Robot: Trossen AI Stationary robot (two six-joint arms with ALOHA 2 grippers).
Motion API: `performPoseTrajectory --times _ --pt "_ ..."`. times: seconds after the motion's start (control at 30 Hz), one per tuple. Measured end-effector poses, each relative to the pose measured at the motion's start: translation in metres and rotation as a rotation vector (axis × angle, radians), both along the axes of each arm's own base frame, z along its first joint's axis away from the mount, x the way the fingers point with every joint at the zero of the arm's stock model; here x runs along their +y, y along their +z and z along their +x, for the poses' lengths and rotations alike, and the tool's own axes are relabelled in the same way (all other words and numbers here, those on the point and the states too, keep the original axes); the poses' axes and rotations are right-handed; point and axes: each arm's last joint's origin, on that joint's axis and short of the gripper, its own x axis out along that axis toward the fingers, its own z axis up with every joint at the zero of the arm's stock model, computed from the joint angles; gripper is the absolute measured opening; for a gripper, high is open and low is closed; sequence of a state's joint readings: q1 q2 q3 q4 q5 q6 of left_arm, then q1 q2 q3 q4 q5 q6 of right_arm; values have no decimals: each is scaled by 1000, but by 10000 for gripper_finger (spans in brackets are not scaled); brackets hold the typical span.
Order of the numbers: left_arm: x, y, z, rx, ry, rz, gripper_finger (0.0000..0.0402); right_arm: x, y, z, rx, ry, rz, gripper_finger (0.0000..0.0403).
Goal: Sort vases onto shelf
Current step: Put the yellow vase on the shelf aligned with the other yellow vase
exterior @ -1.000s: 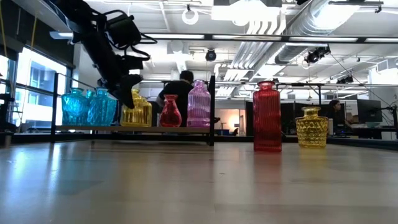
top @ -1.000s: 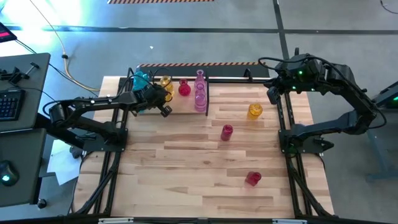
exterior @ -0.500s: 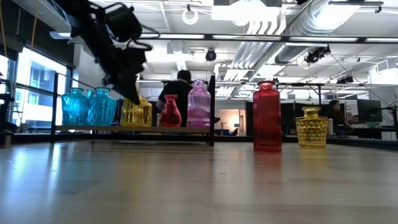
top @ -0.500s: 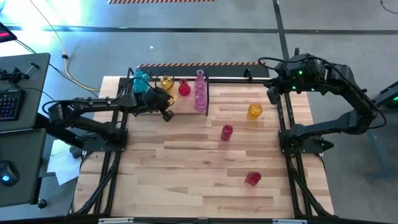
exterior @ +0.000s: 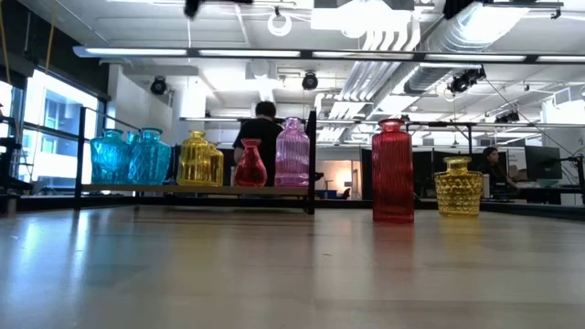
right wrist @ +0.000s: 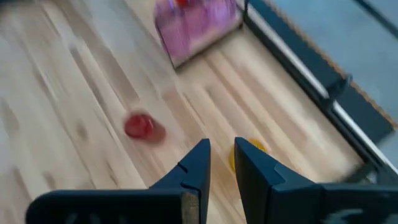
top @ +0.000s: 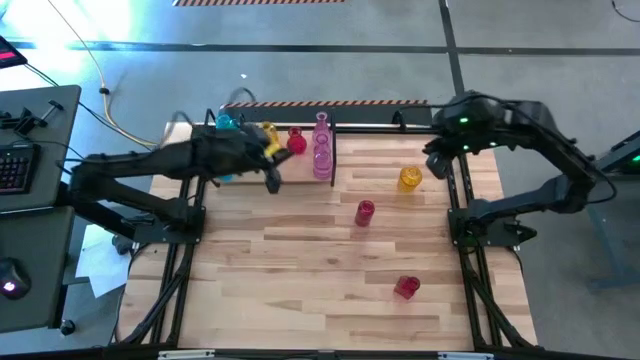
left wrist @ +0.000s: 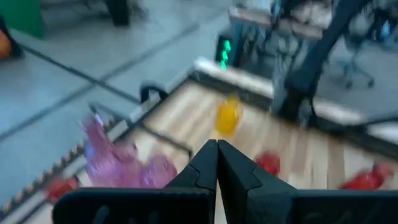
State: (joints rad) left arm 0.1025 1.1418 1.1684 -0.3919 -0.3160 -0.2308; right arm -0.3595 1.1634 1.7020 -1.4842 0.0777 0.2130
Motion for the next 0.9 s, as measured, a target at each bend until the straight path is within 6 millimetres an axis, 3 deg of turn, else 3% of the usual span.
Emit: performPoseTrajectory --times 0.13,0.3,0.4,0.53,0.7,0.9 --pt "-3 41 -23 -10 84 62 0 -8 -21 19 172 67 -17 55" --pt "-3 63 -61 22 217 74 0 -24 -61 38 171 134 -1 55" --pt "-5 69 -89 1 232 63 0 -39 -89 39 111 103 105 55" --pt "-8 70 -131 36 273 89 0 -55 -121 28 116 -75 213 55" --pt "-12 71 -169 -26 243 57 0 -62 -135 22 58 -200 304 55" --pt "-15 63 -190 -57 205 49 0 -68 -145 23 69 -275 320 55"
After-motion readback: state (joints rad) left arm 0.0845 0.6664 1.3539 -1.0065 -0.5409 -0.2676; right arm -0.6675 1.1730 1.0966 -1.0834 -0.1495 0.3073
